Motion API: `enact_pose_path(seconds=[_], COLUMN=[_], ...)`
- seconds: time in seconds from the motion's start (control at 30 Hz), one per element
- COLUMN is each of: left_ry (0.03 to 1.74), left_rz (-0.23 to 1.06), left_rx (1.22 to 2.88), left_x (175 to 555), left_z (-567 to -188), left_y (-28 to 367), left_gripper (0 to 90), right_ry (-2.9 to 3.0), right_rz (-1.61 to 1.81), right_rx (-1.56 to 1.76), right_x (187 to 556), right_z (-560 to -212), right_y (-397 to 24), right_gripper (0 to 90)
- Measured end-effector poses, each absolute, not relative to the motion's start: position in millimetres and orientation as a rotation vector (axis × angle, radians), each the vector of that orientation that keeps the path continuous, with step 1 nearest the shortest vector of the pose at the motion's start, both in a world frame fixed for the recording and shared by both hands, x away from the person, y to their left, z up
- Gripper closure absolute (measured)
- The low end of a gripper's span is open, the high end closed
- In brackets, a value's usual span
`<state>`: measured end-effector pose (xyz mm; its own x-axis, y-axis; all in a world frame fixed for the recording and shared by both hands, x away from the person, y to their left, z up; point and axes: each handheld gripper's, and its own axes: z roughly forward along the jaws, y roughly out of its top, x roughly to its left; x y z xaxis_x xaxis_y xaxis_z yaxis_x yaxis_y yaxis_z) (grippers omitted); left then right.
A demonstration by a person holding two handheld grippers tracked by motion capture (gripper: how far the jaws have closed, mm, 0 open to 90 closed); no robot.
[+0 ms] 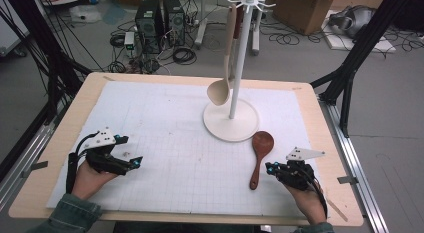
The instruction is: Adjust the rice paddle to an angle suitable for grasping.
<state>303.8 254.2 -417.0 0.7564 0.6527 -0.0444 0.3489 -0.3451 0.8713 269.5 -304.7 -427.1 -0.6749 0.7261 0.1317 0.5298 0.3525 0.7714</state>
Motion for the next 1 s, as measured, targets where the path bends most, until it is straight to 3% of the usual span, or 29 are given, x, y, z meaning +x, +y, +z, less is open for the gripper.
enact_pose_path(seconds=[1.0], left_ry=[0.754], left_rz=[0.387], left_rx=[1.954], left_x=[303.7], left_z=[-415.4], left_y=[253.8], left_gripper=[5.3], right_ry=[2.701], right_rz=[1.146], right_rx=[0.97], right_x=[270.3], right_z=[-438.9], right_y=[-291.1], right_gripper=[89.7])
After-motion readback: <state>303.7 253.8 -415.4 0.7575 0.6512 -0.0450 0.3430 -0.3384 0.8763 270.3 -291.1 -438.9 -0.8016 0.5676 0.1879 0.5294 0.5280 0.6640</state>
